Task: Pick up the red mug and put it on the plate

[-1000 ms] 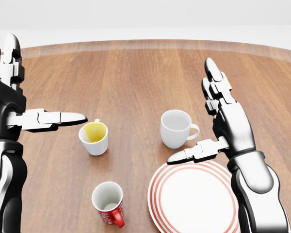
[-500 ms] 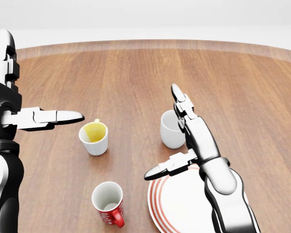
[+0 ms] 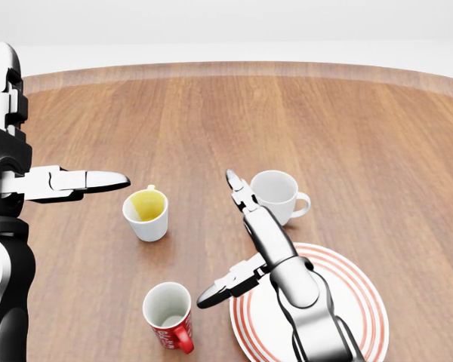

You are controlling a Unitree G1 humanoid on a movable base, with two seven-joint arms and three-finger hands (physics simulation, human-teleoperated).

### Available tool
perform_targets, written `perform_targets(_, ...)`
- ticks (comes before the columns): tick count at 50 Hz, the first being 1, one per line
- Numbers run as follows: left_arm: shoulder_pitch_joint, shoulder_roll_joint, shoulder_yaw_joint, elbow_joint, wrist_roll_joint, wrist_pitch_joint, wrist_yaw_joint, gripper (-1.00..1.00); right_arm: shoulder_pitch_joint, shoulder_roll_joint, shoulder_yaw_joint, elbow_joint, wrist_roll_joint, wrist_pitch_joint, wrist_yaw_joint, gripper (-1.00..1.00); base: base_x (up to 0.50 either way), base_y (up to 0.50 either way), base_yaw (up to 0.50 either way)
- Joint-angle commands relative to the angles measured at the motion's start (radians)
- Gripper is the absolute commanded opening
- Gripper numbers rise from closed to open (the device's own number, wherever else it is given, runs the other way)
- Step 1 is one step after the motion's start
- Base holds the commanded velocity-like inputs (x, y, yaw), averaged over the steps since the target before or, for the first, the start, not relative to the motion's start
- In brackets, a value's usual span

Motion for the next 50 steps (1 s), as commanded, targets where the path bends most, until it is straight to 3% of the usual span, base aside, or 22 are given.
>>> perform_targets(1, 0.002, 0.001, 0.003, -0.002, -0.004, 0.000, 0.000, 1.00, -0.020, 0.038, 0.034, 0.112, -0.080, 0.000, -0.019, 1.00, 0.00, 0.00, 0.00)
perform_targets(50, 0.012, 0.012, 0.020, -0.017, -0.027, 0.000, 0.001, 1.00, -0.116, 0.168, 0.119, 0.310, -0.352, 0.000, -0.068, 1.00, 0.00, 0.00, 0.00)
